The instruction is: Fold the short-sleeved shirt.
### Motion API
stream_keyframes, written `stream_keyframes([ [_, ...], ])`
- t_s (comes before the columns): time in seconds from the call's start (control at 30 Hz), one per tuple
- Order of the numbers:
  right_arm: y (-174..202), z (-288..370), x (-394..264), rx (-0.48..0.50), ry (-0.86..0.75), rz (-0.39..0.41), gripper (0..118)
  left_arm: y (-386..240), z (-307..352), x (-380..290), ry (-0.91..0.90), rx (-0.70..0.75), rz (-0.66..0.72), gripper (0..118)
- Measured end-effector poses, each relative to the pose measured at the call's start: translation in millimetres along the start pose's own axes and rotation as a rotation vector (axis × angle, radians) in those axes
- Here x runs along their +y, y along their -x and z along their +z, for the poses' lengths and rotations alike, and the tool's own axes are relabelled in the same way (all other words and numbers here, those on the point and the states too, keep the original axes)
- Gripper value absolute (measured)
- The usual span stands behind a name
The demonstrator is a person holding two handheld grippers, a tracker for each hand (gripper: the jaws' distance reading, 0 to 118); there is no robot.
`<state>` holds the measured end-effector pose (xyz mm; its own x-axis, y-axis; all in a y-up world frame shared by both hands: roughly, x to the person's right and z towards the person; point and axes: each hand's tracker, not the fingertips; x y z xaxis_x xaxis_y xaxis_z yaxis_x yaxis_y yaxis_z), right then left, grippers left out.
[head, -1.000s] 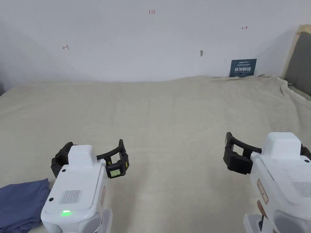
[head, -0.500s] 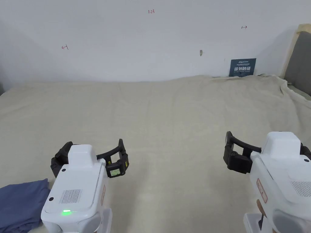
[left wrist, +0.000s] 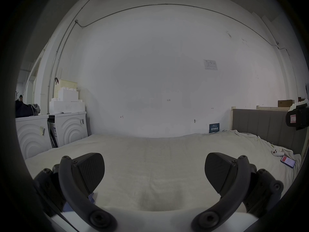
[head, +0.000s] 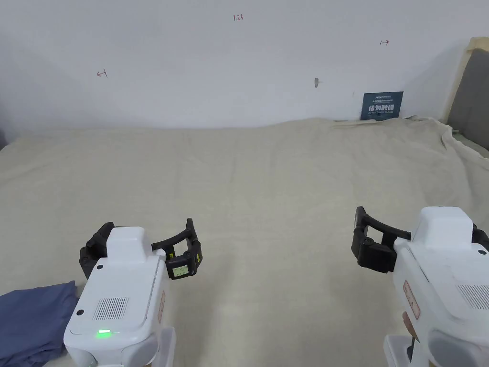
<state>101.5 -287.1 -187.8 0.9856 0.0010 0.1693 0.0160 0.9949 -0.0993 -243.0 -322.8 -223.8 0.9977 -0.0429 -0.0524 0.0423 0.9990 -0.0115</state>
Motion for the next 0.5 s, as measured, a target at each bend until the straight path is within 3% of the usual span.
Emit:
stream_keyframes([
  [0.3, 2, -5, 1, 0.0, 0.041, -0.014, 104, 0, 0, 1, -0.003, -0.003, 0.004, 118],
  [0.4, 1, -11, 4, -0.028, 0.173, -0.109, 104, 1, 0, 1, -0.004, -0.004, 0.004, 118],
  [0.5, 5, -18, 12, -0.115, 0.384, -0.149, 104, 3, 0, 2, -0.004, -0.004, 0.01, 118],
])
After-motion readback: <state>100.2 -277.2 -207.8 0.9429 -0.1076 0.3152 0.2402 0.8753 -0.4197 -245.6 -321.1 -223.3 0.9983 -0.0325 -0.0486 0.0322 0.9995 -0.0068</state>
